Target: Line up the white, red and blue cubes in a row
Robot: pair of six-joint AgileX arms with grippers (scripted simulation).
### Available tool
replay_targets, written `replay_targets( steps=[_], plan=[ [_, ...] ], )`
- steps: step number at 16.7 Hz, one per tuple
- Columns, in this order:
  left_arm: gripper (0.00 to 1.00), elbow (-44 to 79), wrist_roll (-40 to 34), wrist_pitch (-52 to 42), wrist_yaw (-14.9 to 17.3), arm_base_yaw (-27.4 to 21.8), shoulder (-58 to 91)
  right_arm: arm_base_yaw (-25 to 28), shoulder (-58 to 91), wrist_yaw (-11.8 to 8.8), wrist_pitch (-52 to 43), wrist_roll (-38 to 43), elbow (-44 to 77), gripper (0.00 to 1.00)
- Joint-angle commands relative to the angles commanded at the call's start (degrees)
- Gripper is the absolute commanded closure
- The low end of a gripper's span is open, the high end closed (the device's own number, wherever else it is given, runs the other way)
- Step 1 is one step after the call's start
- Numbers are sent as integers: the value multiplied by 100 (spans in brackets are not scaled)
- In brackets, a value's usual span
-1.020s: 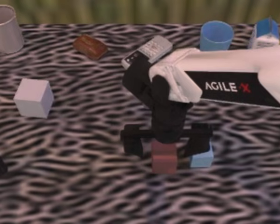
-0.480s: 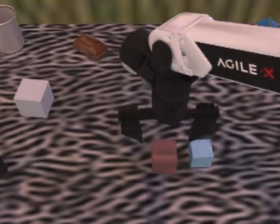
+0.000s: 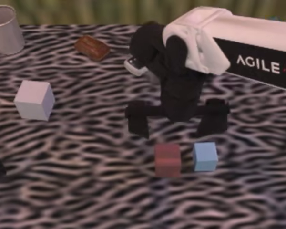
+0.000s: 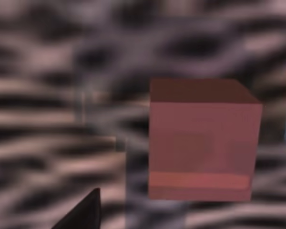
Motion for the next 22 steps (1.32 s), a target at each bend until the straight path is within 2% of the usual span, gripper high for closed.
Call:
replay_targets(
  steps=[5, 9, 12, 16, 22],
  plan=[
    [0, 1689, 57, -1051, 7, -60, 1738, -589, -1614, 278, 828, -701, -1313, 0],
    [0, 3767, 140, -2308, 1, -124, 4160, -1303, -3489, 477, 1694, -1486, -3046, 0],
    [0, 5418, 217, -3364, -10, -181, 6263, -1895, -5081, 531, 2407, -2115, -4563, 0],
    [0, 7449, 310, -4739, -25, -264, 8791, -2658, -7341, 438, 3447, -2879, -6554, 0],
    [0, 10016, 398, -6318, -13, -368, 11686, -3583, -10434, 73, 5128, -3698, -8791, 0]
  ],
)
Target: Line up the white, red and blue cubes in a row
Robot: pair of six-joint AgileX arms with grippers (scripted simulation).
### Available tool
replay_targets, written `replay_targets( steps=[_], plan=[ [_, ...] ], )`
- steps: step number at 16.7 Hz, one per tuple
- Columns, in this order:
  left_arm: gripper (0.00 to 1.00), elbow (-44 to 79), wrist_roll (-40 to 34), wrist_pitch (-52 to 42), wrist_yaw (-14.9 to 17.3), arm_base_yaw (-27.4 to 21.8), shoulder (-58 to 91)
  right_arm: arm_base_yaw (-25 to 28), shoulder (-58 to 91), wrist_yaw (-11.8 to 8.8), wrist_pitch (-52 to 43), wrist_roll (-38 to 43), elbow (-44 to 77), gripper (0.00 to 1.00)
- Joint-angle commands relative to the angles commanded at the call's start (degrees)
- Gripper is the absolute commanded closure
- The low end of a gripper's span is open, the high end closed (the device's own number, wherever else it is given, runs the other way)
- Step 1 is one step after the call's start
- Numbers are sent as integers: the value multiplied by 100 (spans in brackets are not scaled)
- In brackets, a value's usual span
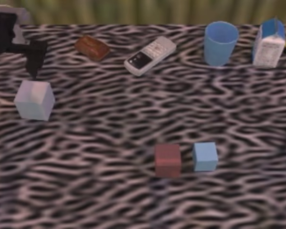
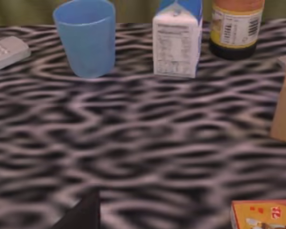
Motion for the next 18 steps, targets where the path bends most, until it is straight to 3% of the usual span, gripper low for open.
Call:
replay_targets(
  steps=[5, 12, 18],
  plan=[
    [0, 1214, 38, -663, 25, -49, 1262, -426, -1400, -249, 1052, -328, -848, 0],
    [0, 1323, 45, -705, 28, -23, 1392, -471, -1545, -279, 1185, -360, -926, 0],
    [0, 520, 56, 467, 33, -43, 1715, -471, -1545, -279, 1185, -360, -926, 0]
  ],
)
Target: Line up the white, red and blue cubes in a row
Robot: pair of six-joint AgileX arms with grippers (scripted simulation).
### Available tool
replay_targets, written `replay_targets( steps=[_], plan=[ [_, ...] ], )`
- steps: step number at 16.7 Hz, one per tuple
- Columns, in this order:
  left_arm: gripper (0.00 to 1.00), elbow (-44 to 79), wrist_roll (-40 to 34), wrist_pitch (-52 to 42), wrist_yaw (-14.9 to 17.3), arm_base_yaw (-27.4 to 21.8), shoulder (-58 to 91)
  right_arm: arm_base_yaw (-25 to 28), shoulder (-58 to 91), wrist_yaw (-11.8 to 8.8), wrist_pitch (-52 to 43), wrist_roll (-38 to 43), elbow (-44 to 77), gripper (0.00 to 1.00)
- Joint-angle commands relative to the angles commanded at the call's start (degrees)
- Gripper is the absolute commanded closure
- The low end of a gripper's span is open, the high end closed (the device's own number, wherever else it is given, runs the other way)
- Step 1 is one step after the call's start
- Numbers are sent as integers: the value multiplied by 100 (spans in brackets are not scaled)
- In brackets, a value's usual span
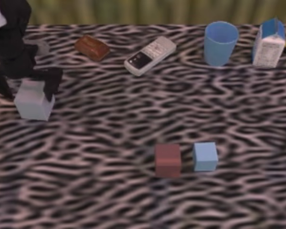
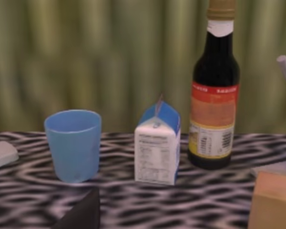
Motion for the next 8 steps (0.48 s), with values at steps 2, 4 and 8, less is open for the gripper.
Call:
replay_targets(
  steps=[2, 4, 8],
  plan=[
    [0, -270, 0, 374, 2, -2, 124, 0, 0, 0, 0, 0, 0, 0],
    [0, -375, -1, 505, 2, -3, 176, 0, 0, 0, 0, 0, 0, 0],
    [8, -375, -1, 505, 2, -3, 176, 0, 0, 0, 0, 0, 0, 0]
  ],
)
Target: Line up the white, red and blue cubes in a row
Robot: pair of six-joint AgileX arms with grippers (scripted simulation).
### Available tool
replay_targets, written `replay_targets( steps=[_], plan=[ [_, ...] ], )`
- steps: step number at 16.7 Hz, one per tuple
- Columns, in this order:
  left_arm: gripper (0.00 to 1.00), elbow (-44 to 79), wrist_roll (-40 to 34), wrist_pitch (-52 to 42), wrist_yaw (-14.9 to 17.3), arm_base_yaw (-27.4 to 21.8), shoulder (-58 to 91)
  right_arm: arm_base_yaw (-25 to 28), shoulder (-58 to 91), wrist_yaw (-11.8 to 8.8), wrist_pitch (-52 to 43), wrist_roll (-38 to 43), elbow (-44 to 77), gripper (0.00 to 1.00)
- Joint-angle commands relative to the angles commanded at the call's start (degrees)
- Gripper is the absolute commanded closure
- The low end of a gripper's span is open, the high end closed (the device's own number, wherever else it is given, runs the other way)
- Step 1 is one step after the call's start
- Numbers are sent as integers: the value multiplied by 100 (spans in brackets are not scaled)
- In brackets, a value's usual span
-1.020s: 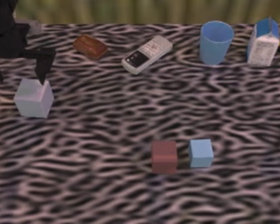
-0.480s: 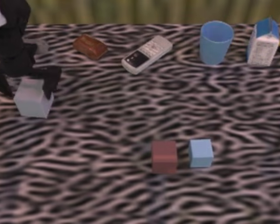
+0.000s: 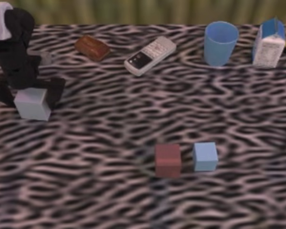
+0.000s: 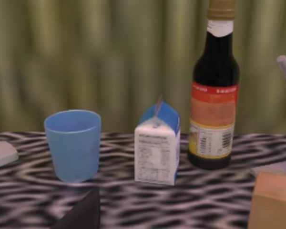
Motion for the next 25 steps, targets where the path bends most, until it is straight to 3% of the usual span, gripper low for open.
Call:
replay_targets(
  steps=[12, 22, 25],
  plan=[
    [98, 0, 0, 0, 0, 0, 0, 0, 0, 0, 0, 0, 0, 0],
    [100, 27, 4, -37, 4, 8, -62, 0, 0, 0, 0, 0, 0, 0],
    [100, 320, 1, -439, 7, 43, -175, 0, 0, 0, 0, 0, 0, 0]
  ],
)
